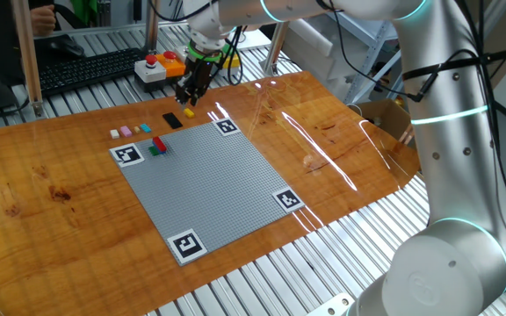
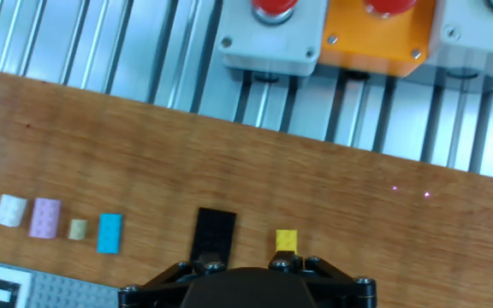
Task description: Stack small Lego blocks one on top of the other
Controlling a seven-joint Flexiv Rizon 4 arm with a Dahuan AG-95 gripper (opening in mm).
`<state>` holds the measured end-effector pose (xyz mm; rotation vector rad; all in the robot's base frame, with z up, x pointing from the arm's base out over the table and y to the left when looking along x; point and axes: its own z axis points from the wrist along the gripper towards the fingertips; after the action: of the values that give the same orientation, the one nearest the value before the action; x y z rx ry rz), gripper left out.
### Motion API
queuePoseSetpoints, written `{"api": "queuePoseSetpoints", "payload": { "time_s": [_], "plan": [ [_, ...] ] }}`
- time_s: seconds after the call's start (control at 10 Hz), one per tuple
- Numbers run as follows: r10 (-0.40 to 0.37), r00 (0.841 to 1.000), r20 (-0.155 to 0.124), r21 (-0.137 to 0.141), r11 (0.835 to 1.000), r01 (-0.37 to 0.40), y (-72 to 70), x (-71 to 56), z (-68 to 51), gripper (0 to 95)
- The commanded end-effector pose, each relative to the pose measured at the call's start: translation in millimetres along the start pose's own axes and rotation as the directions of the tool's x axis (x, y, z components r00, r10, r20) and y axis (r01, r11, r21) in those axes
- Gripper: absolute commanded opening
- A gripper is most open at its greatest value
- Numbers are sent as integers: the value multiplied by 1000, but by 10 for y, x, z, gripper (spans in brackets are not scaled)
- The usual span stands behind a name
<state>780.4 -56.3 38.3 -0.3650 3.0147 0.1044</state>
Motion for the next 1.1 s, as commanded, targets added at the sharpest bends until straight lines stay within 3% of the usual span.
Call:
{"api": "queuePoseSetpoints", "payload": {
  "time_s": [0.1, 0.3, 0.9, 1.0, 1.1],
  "plan": [
    [1, 1000, -7, 8, 1000, -1, -75, 45, 39, 380],
    [2, 1000, -1, 1, 1000, -2, -111, 86, 153, 380],
    [2, 1000, 9, -3, 1000, -2, -105, 130, 295, 380],
    [2, 1000, 13, -1, 1000, -2, -104, 132, 303, 190],
    [2, 1000, 15, 0, 1000, -2, -106, 130, 304, 190]
  ]
}}
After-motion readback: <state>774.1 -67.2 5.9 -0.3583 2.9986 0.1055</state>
